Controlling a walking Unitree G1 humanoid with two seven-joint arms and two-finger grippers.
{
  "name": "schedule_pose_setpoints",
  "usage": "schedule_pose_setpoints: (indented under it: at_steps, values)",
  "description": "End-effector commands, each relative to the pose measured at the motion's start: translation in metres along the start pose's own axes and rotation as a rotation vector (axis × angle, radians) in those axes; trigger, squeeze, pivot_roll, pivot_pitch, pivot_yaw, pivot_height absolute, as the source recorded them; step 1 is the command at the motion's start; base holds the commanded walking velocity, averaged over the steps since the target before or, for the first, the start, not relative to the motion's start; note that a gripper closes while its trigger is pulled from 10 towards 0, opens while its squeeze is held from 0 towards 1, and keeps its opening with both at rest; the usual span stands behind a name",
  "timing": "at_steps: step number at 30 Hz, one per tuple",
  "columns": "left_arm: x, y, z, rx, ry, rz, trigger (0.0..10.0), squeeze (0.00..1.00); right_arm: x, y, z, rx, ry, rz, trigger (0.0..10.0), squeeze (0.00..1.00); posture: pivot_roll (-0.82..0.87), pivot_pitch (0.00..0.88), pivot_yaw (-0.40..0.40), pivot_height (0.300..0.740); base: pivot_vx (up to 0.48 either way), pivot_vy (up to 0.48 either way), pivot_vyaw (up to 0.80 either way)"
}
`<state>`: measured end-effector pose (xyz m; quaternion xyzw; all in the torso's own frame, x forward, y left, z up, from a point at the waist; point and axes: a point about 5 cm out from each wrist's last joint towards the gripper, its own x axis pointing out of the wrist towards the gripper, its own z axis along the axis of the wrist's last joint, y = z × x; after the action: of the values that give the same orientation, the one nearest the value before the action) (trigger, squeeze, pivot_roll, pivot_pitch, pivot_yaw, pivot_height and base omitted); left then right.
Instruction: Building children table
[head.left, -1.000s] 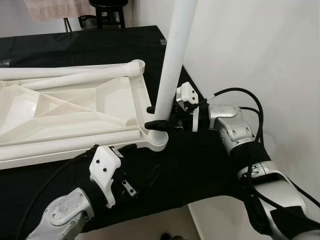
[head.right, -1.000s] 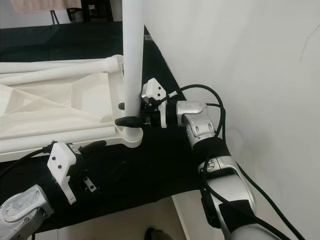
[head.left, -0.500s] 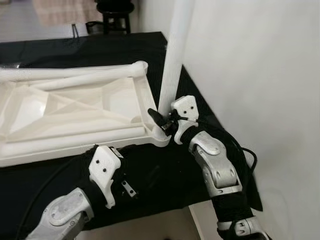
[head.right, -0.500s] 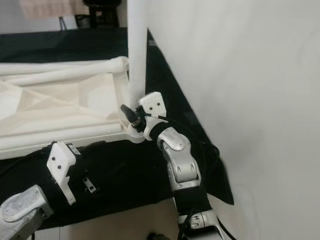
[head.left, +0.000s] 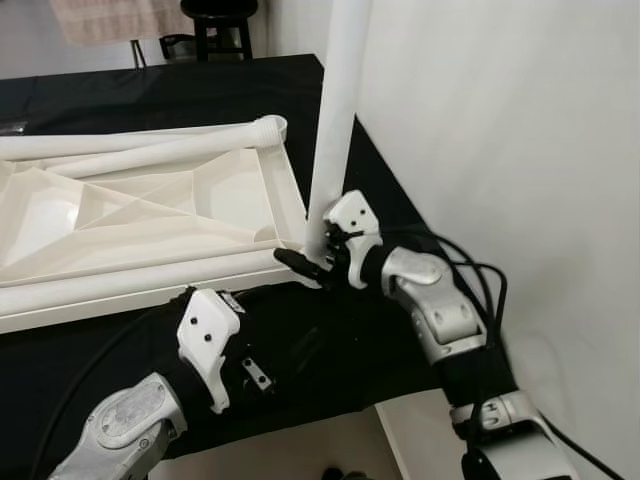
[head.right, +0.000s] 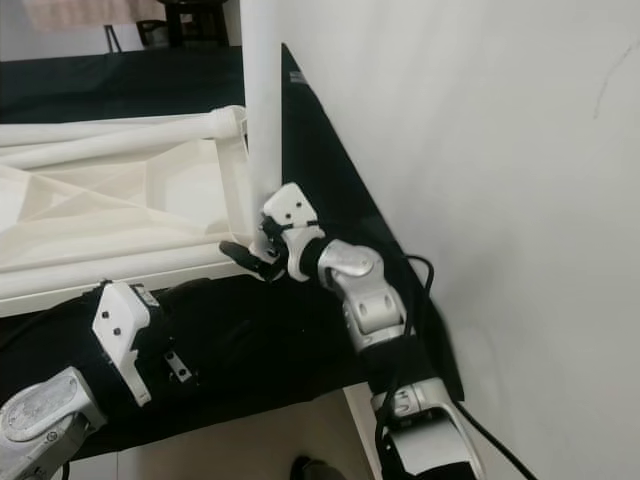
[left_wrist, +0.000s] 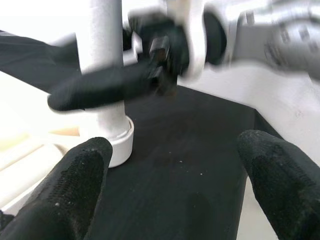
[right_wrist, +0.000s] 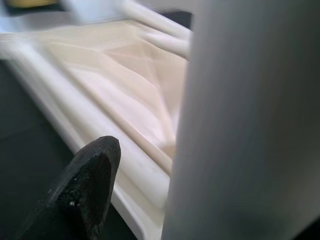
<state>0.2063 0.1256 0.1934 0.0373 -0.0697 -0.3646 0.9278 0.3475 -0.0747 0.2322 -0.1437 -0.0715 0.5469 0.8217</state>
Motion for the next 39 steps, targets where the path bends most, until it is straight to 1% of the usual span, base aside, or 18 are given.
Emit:
schedule_pose_setpoints:
  at_steps: [1, 3, 5, 13, 14, 15, 21, 26, 27, 28, 29, 30, 31, 33, 35, 36, 38, 39]
  values:
    - [0.000, -0.001, -0.005, -0.017, 0.019, 0.000, 10.0, 0.00, 0.007, 0.010, 0.002, -0.013, -0.039, 0.105, 10.0, 0.00, 0.09, 0.206, -0.103, 0.740, 0.000, 0.000, 0.00]
    - [0.000, 0.000, -0.005, -0.013, 0.017, 0.007, 10.0, 0.00, 0.006, 0.009, 0.006, -0.039, -0.033, 0.244, 10.0, 0.00, 0.10, 0.204, -0.106, 0.740, 0.000, 0.000, 0.00]
    - [-0.001, 0.000, -0.004, -0.012, 0.016, 0.010, 10.0, 0.00, 0.006, 0.009, 0.007, -0.043, -0.027, 0.304, 10.0, 0.00, 0.10, 0.204, -0.106, 0.740, 0.000, 0.000, 0.00]
    - [-0.001, 0.000, -0.004, -0.011, 0.016, 0.012, 10.0, 0.00, 0.005, 0.003, 0.011, -0.008, -0.025, 0.435, 10.0, 0.00, 0.12, 0.198, -0.100, 0.740, 0.000, 0.000, 0.00]
    - [-0.001, -0.001, -0.004, -0.010, 0.017, 0.012, 10.0, 0.00, 0.005, 0.002, 0.011, 0.014, -0.032, 0.463, 2.4, 0.00, 0.13, 0.198, -0.100, 0.740, 0.000, 0.000, 0.00]
    - [-0.001, -0.001, -0.004, -0.011, 0.017, 0.011, 10.0, 0.00, 0.005, 0.001, 0.011, 0.035, -0.039, 0.488, 0.0, 0.00, 0.14, 0.196, -0.101, 0.740, 0.000, 0.000, 0.00]
    - [-0.002, -0.001, -0.004, -0.009, 0.018, 0.016, 10.0, 0.00, 0.002, -0.001, 0.001, 0.057, -0.014, 0.514, 0.0, 0.00, 0.13, 0.195, -0.103, 0.740, 0.000, 0.000, 0.00]
    - [-0.003, -0.001, -0.004, -0.010, 0.019, 0.013, 10.0, 0.00, -0.005, -0.005, -0.018, 0.044, 0.070, 0.407, 0.0, 0.00, 0.13, 0.194, -0.104, 0.740, 0.000, 0.000, 0.00]
    - [-0.003, -0.001, -0.004, -0.010, 0.019, 0.014, 10.0, 0.00, -0.007, -0.006, -0.028, 0.054, 0.110, 0.317, 0.0, 0.00, 0.13, 0.197, -0.108, 0.740, 0.000, 0.000, 0.00]
    - [-0.003, -0.001, -0.004, -0.010, 0.019, 0.014, 10.0, 0.00, -0.007, -0.006, -0.028, 0.054, 0.110, 0.317, 0.0, 0.00, 0.13, 0.197, -0.108, 0.740, 0.000, 0.000, 0.00]
    - [-0.003, -0.001, -0.004, -0.009, 0.021, 0.015, 10.0, 0.00, -0.011, -0.008, -0.041, 0.079, 0.170, 0.206, 0.0, 0.00, 0.12, 0.197, -0.109, 0.740, 0.000, 0.000, 0.00]
    - [-0.005, 0.000, -0.005, -0.008, 0.023, 0.018, 10.0, 0.00, -0.017, -0.006, -0.063, 0.157, 0.259, -0.009, 0.0, 0.00, 0.12, 0.204, -0.112, 0.740, 0.000, 0.000, 0.00]
    - [-0.005, 0.000, -0.005, -0.008, 0.023, 0.018, 10.0, 0.00, -0.017, -0.006, -0.063, 0.157, 0.259, -0.009, 0.0, 0.00, 0.12, 0.204, -0.112, 0.740, 0.000, 0.000, 0.00]
    - [-0.007, 0.001, -0.004, -0.008, 0.027, 0.020, 10.0, 0.00, -0.030, 0.004, -0.091, 0.234, 0.372, -0.353, 0.0, 0.00, 0.11, 0.215, -0.096, 0.740, 0.000, 0.000, 0.00]
    - [-0.007, 0.001, -0.004, -0.008, 0.027, 0.020, 10.0, 0.00, -0.030, 0.004, -0.091, 0.234, 0.372, -0.353, 0.0, 0.00, 0.11, 0.215, -0.096, 0.740, 0.000, 0.000, 0.00]
    - [-0.007, 0.001, -0.005, -0.012, 0.033, 0.012, 10.0, 0.00, -0.035, 0.016, -0.095, 0.277, 0.359, -0.471, 0.0, 0.00, 0.11, 0.216, -0.084, 0.740, 0.000, 0.000, 0.00]
    - [-0.004, -0.002, -0.006, -0.029, 0.030, -0.014, 10.0, 0.00, -0.034, 0.029, -0.089, 0.291, 0.319, -0.491, 0.0, 0.00, 0.09, 0.204, -0.075, 0.740, 0.000, 0.000, 0.00]
    - [-0.001, -0.004, -0.007, -0.033, 0.029, -0.025, 10.0, 0.00, -0.030, 0.028, -0.085, 0.265, 0.295, -0.483, 10.0, 0.00, 0.09, 0.204, -0.074, 0.740, 0.000, 0.000, 0.00]
